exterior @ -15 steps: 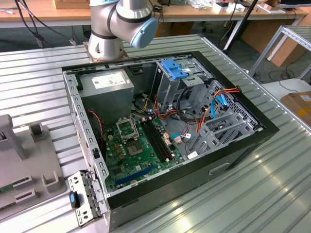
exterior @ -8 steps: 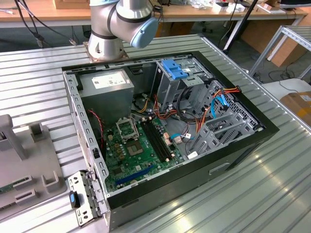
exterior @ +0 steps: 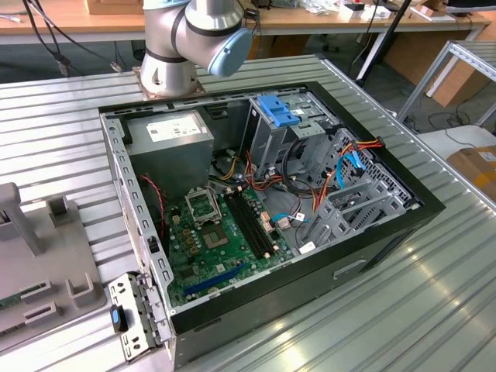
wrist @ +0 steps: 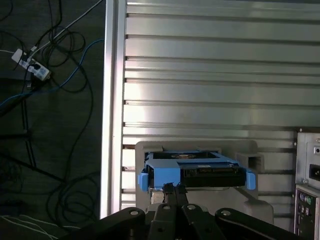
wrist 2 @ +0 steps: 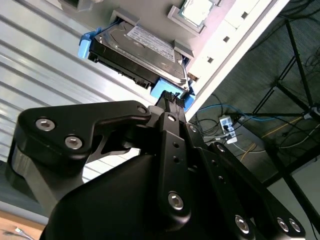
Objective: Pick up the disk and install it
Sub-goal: 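Pick up the disk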
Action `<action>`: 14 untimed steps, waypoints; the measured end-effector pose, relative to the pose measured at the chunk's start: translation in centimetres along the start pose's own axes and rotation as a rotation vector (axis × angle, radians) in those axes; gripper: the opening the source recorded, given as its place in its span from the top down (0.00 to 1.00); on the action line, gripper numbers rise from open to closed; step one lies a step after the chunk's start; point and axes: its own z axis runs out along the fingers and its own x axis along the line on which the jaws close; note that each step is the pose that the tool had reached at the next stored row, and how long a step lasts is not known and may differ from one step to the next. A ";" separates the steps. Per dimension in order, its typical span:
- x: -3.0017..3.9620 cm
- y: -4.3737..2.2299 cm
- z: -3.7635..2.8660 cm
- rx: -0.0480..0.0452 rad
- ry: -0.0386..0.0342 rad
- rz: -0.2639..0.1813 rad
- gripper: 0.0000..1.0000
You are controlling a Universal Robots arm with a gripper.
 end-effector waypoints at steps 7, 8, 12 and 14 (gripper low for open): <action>0.00 0.00 0.00 -0.0020 0.0028 -0.081 0.89; 0.00 0.00 0.00 -0.0024 0.0032 -0.093 0.89; 0.00 0.00 0.00 -0.0046 0.0063 -0.181 0.89; 0.00 0.00 0.01 -0.0061 0.0083 -0.241 0.89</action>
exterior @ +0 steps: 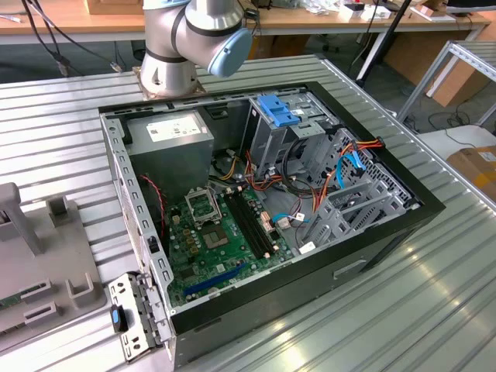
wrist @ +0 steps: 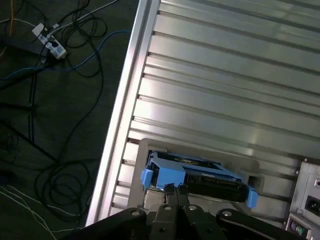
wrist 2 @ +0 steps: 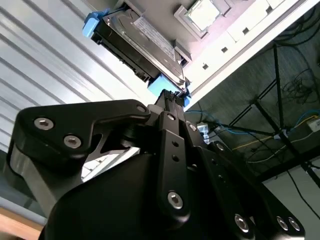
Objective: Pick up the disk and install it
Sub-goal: 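Pick up the disk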
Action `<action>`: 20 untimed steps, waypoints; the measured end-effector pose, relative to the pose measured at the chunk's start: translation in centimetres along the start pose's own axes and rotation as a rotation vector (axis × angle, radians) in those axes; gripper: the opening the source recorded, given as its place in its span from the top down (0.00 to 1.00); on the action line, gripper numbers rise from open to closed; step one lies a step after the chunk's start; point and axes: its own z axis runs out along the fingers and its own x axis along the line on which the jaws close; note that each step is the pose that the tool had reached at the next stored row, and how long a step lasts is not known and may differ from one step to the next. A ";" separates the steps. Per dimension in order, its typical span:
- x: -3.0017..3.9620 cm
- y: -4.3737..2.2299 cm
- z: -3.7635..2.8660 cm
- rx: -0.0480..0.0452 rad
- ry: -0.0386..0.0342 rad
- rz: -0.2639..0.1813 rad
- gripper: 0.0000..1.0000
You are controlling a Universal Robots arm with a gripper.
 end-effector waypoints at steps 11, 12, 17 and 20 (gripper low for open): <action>0.00 0.00 0.04 -0.0083 0.0114 -0.330 0.89; 0.00 0.00 0.04 -0.0091 0.0125 -0.361 0.89; 0.00 0.00 0.05 -0.0108 0.0148 -0.426 0.89; 0.00 0.00 0.05 -0.0108 0.0147 -0.427 0.89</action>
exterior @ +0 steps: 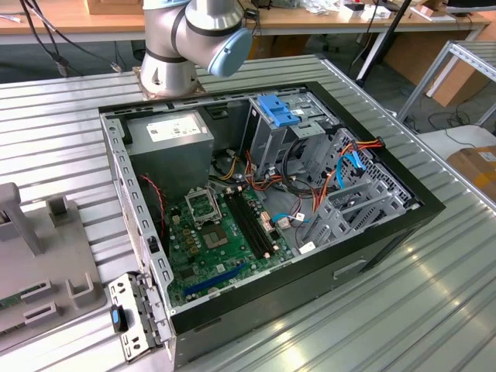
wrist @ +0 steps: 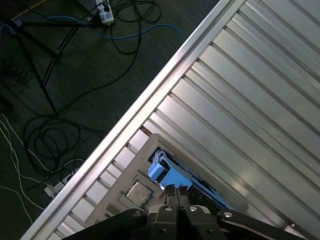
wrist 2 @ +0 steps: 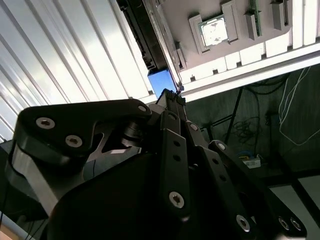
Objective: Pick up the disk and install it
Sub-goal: 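Pick up the disk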
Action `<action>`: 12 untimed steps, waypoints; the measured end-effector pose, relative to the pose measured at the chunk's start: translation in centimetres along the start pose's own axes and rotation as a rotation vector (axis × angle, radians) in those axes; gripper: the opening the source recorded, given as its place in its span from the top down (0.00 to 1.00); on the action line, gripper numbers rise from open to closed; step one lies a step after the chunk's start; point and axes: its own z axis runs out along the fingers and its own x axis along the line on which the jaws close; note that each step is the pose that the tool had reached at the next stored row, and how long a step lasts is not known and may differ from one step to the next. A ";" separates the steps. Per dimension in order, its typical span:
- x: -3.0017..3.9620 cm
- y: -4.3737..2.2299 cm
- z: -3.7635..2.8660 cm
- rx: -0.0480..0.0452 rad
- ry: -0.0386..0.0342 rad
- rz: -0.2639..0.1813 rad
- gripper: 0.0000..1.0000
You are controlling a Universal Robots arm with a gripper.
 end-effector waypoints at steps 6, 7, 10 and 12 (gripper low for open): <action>-0.05 0.05 0.01 -0.0023 0.0031 -0.092 0.89; -0.06 0.07 0.02 -0.0027 0.0037 -0.109 0.89; -0.08 0.10 0.03 -0.0043 0.0059 -0.170 0.89; -0.11 0.12 0.03 -0.0051 0.0069 -0.202 0.89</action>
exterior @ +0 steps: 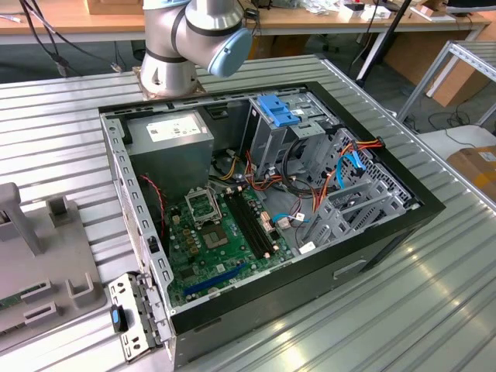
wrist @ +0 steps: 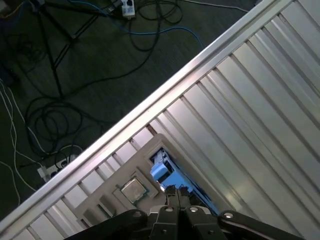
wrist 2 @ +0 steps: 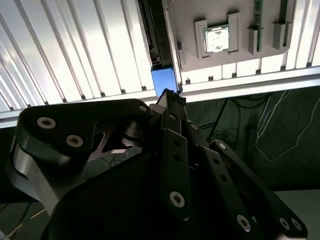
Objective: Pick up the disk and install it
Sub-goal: 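Pick up the disk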
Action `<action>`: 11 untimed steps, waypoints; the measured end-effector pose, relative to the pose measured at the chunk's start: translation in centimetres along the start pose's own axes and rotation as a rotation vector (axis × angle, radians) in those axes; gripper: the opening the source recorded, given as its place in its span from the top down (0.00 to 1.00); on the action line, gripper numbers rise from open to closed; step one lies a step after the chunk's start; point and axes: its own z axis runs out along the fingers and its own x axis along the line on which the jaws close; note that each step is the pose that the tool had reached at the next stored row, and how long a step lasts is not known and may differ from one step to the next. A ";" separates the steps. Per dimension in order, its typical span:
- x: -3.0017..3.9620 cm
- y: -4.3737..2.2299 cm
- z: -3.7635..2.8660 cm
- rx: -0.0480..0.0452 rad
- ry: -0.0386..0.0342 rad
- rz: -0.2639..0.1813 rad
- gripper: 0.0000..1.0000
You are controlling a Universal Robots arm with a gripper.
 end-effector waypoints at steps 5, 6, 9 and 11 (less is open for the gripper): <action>-0.05 0.04 0.01 -0.0023 0.0032 -0.090 0.89; -0.05 0.05 0.01 -0.0027 0.0037 -0.106 0.89; -0.07 0.06 0.01 -0.0040 0.0055 -0.155 0.89; -0.07 0.06 0.02 -0.0039 0.0054 -0.155 0.89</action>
